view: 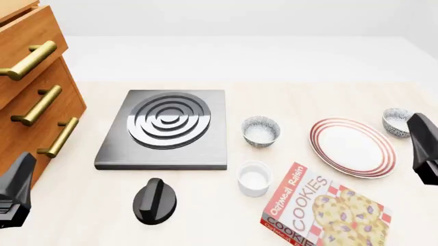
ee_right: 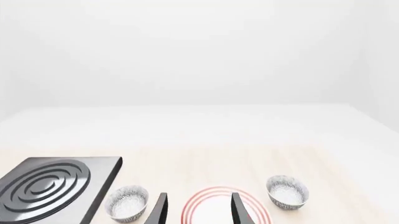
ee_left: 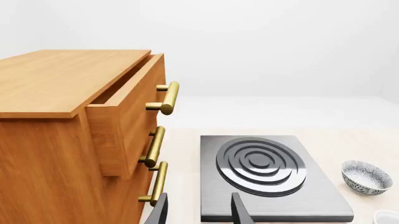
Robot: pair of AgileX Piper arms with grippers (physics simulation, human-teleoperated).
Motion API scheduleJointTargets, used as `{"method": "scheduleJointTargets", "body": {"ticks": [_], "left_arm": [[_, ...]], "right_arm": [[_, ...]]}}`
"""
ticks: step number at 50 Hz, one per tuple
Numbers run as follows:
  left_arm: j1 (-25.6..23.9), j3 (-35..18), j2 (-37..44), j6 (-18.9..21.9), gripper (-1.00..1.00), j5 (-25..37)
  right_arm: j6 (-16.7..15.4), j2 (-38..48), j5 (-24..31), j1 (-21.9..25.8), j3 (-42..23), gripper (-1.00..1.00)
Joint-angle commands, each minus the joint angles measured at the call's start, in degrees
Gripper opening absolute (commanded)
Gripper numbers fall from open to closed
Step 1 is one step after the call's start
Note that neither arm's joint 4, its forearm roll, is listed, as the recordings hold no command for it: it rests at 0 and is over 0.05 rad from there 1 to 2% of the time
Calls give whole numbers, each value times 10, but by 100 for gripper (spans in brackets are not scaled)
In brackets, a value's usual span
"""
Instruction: Pick the akita bowl next to the plate and place it on the plate.
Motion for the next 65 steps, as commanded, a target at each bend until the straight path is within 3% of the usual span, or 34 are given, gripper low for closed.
{"method": "scheduleJointTargets", "body": {"ticks": [1, 65], "left_arm": [[0, 0, 0, 0, 100, 0], [0, 0, 0, 0, 100, 0]], "right_arm": [[0, 37, -28, 1, -8, 100], [-14, 294, -219, -24, -51, 100]]}}
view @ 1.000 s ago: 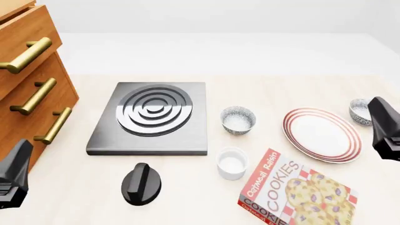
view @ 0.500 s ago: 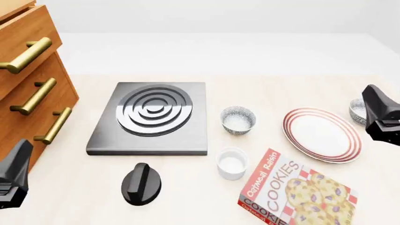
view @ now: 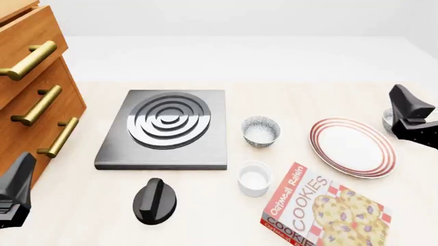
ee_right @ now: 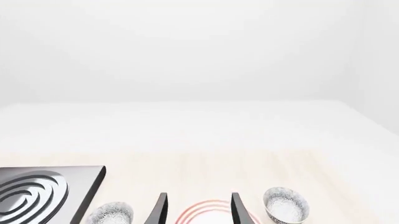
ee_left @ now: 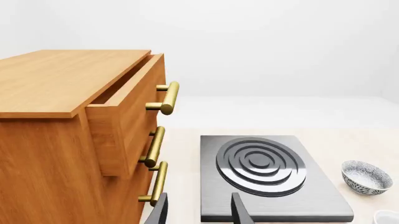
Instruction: Pick the akita bowl next to the plate and place it on the plate.
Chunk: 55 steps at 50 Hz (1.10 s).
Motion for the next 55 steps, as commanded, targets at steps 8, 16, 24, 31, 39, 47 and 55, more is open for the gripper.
{"method": "scheduleJointTargets", "body": {"ticks": [8, 16, 24, 31, 39, 47, 55], "left_arm": [[0, 0, 0, 0, 100, 0], [0, 0, 0, 0, 100, 0], [0, 0, 0, 0, 100, 0], [0, 0, 0, 0, 100, 0], [0, 0, 0, 0, 100, 0], [0, 0, 0, 0, 100, 0], [0, 0, 0, 0, 100, 0]], "right_arm": [[-6, 74, -50, -14, -15, 100], [-11, 99, -66, -22, -23, 100], [-13, 121, -70, -27, -35, 100], [-18, 150, -89, -35, -44, 100], [-22, 172, -101, -44, -50, 100], [-25, 186, -107, -48, -57, 100], [-30, 213, -123, -54, -64, 100]]}}
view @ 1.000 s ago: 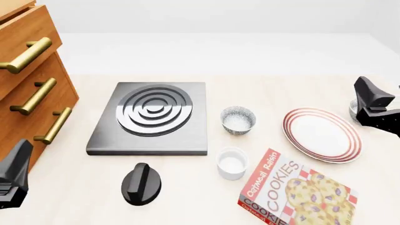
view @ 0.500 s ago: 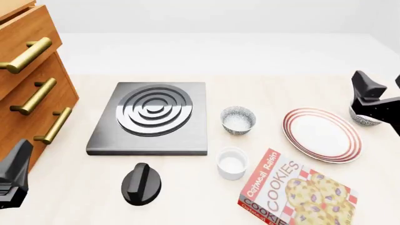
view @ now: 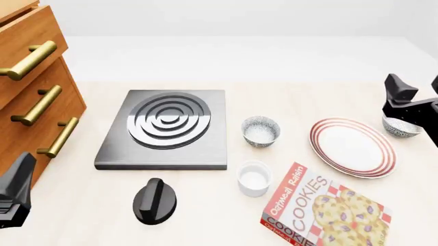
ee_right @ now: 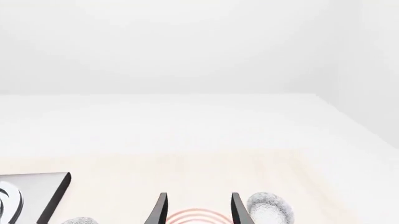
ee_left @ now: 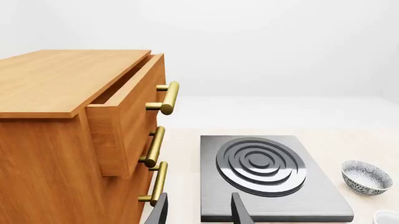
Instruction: Pick the akita bowl next to the plate and place it on the plate.
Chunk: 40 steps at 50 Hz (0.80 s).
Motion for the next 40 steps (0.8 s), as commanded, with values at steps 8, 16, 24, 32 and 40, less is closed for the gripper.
{"method": "scheduleJointTargets", "body": {"ticks": [8, 16, 24, 32, 40], "left_arm": [[0, 0, 0, 0, 100, 0], [0, 0, 0, 0, 100, 0], [0, 0, 0, 0, 100, 0], [0, 0, 0, 0, 100, 0], [0, 0, 0, 0, 100, 0]], "right_arm": [[-11, 60, -32, -18, -17, 100], [-10, 83, -38, -31, -30, 100], [-8, 107, -44, -44, -42, 100], [-9, 129, -53, -56, -50, 100], [-11, 145, -62, -64, -53, 100]]}}
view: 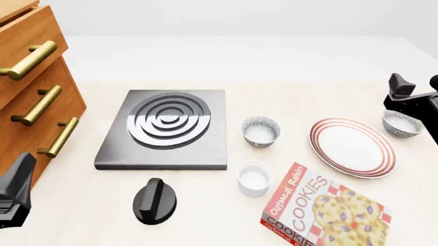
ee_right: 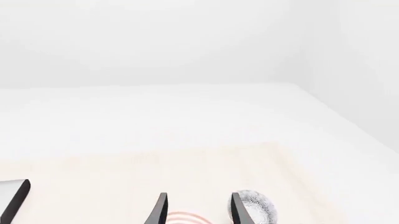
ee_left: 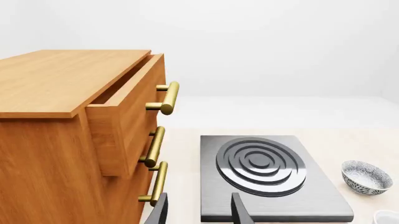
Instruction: Pick the akita bowl next to the plate and place it on the plate.
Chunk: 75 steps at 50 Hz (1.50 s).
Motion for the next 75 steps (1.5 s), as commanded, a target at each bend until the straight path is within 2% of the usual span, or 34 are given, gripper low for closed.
{"method": "scheduleJointTargets", "body": {"ticks": [1, 30, 75], "left_arm": [[0, 0, 0, 0, 100, 0], [0, 0, 0, 0, 100, 0], [0, 0, 0, 0, 100, 0]], "right_arm": [[-1, 27, -11, -14, -9, 100], [-6, 93, -36, -40, -33, 100], [7, 149, 9, -88, -112, 100]]}}
